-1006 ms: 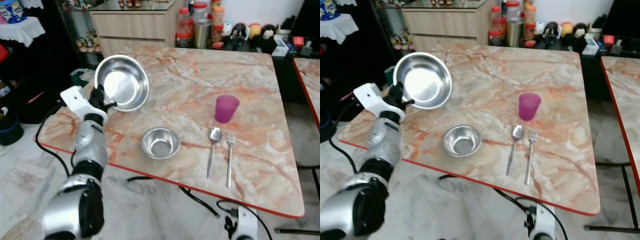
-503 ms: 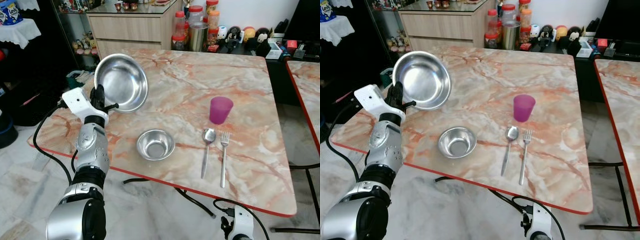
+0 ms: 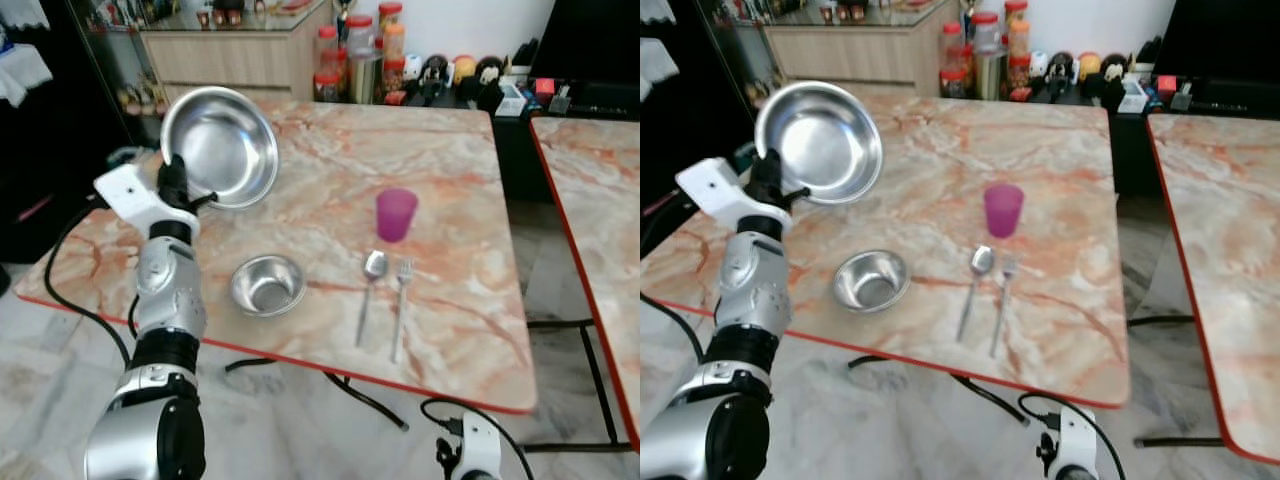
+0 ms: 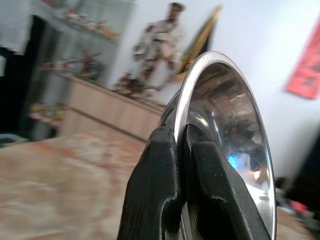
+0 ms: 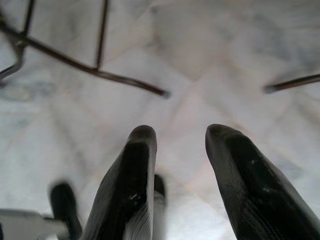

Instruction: Setting the table

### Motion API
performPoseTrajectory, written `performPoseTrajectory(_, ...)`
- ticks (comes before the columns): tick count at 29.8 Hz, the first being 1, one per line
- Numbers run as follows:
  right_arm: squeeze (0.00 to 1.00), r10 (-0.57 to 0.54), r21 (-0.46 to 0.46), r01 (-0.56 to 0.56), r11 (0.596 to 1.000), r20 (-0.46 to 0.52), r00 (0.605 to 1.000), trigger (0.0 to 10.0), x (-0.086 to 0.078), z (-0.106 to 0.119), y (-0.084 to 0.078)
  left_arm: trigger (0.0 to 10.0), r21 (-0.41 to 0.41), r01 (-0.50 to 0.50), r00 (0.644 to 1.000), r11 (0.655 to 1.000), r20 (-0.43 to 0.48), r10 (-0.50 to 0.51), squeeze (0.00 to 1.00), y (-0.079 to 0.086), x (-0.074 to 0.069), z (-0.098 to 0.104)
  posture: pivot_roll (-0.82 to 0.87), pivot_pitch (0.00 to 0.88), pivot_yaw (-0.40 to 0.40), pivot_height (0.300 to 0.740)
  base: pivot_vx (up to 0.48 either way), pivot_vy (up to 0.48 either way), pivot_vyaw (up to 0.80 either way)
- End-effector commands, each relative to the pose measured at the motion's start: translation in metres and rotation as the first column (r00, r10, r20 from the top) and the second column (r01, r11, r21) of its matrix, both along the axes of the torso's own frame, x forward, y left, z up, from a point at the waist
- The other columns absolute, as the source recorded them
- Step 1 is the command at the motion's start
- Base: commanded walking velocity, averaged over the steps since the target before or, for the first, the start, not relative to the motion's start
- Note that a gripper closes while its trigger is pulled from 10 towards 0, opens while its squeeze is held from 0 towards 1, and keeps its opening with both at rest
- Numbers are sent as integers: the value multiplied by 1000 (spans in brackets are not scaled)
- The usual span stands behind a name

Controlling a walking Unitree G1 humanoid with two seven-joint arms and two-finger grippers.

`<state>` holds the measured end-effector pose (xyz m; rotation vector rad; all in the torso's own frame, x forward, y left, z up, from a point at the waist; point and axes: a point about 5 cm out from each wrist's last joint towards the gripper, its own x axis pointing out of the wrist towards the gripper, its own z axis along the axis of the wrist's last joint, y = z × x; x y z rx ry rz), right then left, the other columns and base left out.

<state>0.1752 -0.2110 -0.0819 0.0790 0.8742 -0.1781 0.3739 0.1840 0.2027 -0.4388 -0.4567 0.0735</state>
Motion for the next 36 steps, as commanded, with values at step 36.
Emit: performPoseTrajectory(36, 0, 41, 8, -41, 999, 22, 999, 10000, 8, 3, 9, 10000, -7, 102, 990, 995, -95, -102, 0, -31, -13, -29, 2, 0, 26, 740, 0, -318, 0)
